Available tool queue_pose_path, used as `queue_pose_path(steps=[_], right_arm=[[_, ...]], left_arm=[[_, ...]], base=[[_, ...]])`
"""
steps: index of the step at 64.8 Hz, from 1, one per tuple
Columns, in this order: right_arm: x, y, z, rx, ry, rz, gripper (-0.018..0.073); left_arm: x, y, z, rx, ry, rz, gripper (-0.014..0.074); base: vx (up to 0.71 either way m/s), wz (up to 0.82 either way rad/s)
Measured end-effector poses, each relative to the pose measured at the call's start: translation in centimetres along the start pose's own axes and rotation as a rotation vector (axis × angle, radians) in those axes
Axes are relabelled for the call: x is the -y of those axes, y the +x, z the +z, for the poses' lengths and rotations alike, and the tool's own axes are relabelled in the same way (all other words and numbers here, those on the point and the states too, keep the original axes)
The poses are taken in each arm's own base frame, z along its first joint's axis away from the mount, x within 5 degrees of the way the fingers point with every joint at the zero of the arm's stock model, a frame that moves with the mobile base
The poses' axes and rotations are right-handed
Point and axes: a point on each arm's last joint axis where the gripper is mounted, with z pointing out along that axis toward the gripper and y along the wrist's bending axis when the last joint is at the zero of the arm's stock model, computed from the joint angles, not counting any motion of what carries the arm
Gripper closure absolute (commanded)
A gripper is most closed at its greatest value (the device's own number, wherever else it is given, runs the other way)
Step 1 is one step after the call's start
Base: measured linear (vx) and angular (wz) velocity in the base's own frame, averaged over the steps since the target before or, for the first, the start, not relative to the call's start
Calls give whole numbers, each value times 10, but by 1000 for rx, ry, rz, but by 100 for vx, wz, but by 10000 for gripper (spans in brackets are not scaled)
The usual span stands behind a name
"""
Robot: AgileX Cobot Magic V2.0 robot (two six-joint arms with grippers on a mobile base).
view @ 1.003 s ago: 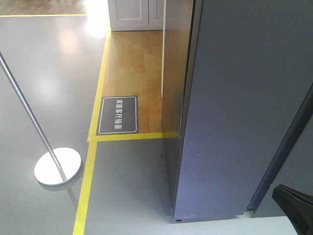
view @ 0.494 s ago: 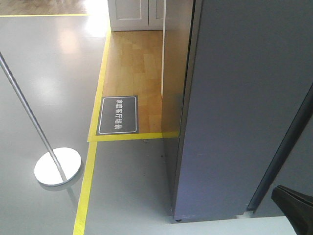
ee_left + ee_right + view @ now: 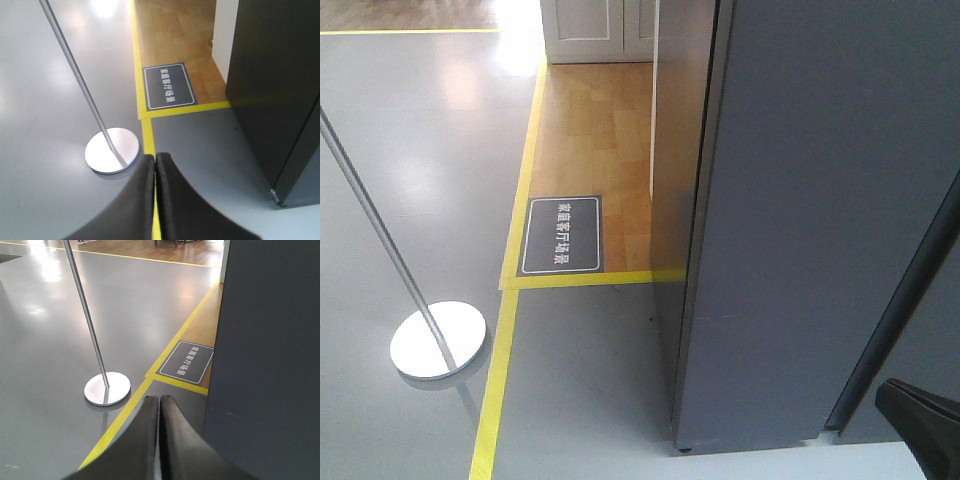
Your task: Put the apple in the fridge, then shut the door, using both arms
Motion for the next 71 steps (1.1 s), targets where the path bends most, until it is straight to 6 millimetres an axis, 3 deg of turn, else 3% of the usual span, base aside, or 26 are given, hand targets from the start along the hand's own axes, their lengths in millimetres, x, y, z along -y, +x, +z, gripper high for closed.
queue_pose_path(steps=[11, 29, 55, 71], right_arm=[[0, 0, 0, 0, 0, 0, 562], [0, 0, 0, 0, 0, 1, 562], [0, 0, 0, 0, -1, 1, 562], [0, 0, 0, 0, -1, 1, 562]], left_arm=[[0, 6, -1, -11, -10, 34, 603], [1, 37, -12, 85, -69, -34, 603], [-1, 55, -26, 257, -144, -138, 603], [-1, 62, -30, 269, -155, -188, 603]], base=[[0, 0], [0, 0], [0, 0], [0, 0]])
